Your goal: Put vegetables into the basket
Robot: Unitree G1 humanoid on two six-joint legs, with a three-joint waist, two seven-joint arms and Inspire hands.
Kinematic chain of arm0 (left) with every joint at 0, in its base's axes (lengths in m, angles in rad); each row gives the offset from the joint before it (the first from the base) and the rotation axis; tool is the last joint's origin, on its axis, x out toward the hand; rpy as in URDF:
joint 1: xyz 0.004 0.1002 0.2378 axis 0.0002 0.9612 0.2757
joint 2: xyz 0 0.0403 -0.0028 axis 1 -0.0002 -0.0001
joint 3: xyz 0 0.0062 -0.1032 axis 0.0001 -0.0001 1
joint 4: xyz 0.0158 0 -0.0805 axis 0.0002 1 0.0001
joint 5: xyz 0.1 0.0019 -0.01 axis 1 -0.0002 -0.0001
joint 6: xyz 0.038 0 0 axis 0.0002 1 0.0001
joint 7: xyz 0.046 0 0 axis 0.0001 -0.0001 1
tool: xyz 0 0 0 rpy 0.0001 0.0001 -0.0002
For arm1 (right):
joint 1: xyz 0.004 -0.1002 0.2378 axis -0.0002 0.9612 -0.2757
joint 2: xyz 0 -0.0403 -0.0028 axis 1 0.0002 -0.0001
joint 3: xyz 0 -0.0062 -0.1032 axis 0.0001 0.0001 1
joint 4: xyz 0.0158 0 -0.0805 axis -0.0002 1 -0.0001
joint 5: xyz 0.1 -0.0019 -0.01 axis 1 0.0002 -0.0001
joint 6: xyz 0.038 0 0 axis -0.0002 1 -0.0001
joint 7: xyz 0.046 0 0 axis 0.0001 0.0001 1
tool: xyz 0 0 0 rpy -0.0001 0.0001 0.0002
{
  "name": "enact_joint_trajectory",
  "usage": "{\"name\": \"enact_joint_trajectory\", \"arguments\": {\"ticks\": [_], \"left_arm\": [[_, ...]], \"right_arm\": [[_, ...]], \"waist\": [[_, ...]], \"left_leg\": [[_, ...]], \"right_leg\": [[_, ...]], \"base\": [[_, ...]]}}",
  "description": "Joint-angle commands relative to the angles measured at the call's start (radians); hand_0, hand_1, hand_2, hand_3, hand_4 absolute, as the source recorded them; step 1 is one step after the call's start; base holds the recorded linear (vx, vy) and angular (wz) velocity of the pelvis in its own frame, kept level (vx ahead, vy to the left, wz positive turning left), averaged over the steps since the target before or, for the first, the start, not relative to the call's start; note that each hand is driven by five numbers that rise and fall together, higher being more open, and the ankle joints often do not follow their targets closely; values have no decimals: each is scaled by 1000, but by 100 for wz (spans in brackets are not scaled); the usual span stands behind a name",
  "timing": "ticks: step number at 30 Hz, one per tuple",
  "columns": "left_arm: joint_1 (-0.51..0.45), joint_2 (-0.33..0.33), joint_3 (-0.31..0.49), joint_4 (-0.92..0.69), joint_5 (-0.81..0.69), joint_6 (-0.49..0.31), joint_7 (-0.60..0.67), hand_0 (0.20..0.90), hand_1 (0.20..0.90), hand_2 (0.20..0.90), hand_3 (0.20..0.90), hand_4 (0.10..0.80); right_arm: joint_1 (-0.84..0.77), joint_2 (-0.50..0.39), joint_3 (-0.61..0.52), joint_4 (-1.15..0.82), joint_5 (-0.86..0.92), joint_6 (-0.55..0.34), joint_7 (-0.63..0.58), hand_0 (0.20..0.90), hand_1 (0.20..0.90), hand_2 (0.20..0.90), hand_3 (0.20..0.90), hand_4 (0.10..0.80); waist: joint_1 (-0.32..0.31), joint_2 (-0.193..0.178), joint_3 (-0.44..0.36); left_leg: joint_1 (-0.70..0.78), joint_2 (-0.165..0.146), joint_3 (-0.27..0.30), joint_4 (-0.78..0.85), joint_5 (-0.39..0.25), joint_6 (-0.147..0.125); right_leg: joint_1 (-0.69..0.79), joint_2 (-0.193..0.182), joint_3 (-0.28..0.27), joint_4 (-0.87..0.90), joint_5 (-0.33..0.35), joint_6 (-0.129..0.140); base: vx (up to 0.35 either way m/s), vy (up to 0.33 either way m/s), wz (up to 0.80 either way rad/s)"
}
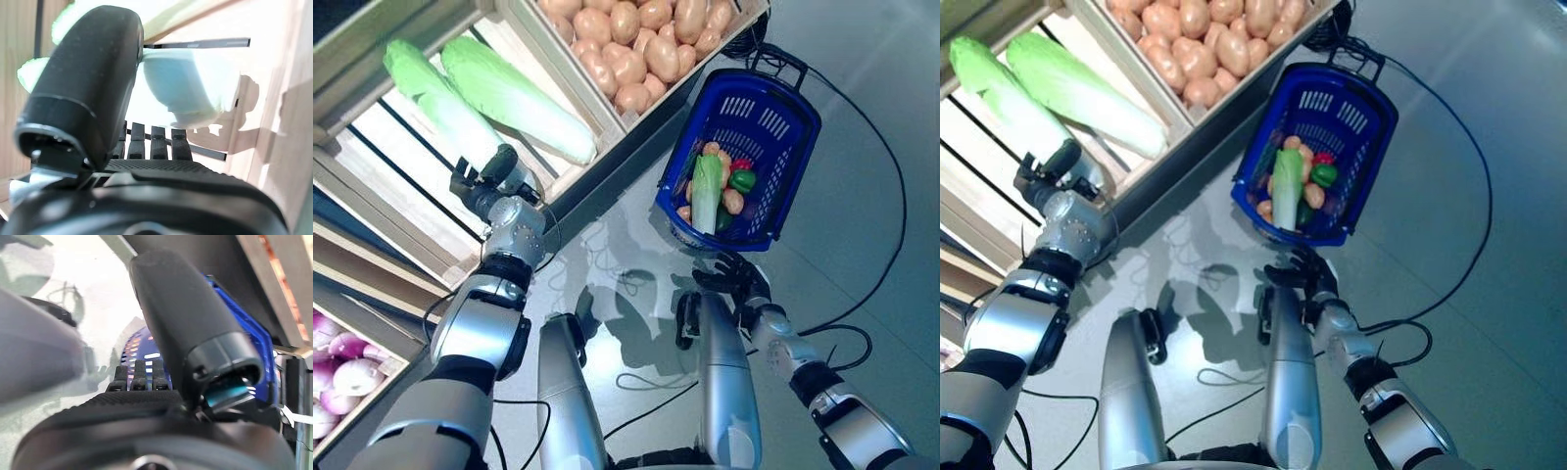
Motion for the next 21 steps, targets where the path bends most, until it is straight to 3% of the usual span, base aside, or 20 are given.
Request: {"name": "enact_joint_trajectory", "arguments": {"ticks": [1,5,9,15,17,21], "left_arm": [[32,56,3,-69,3,-126,-78,300,300,300,300,400],[131,24,29,-123,-1,-156,-82,300,300,300,300,400],[290,-43,66,-223,32,-186,-91,300,300,300,300,400],[518,-134,39,-435,263,-219,-120,300,300,300,300,400],[601,-169,27,-510,364,-232,-125,300,300,300,300,400],[721,-164,21,-646,469,-216,-160,300,300,300,300,400]], "right_arm": [[26,19,-41,-91,-1,-69,-7,900,900,900,900,800],[80,32,-38,-119,-21,-75,0,900,900,900,900,800],[157,67,-43,-156,-49,-102,-10,900,900,900,900,800],[290,90,-88,-279,-119,-181,-1,900,900,900,900,800],[335,90,-115,-324,-180,-205,-49,900,900,900,900,800],[377,104,-184,-363,-171,-198,-24,900,900,900,900,800]], "waist": [[-2,38,-102],[8,46,-142],[35,51,-195],[79,55,-279],[92,56,-301],[103,53,-333]], "left_leg": [[142,-3,92,-116,-38,62],[240,-12,108,-216,-4,63],[365,-31,114,-340,32,70],[532,-70,99,-516,88,76],[585,-76,103,-574,109,78],[695,-79,126,-715,160,72]], "right_leg": [[178,-32,15,-187,51,9],[276,-36,1,-264,69,5],[414,-43,-33,-375,92,7],[618,-36,-101,-591,158,18],[677,-29,-121,-659,181,25],[793,-6,-149,-818,226,36]], "base": [[10,51,-11],[56,24,-3],[108,-21,1],[124,-43,10],[87,-38,6],[77,-41,5]]}}
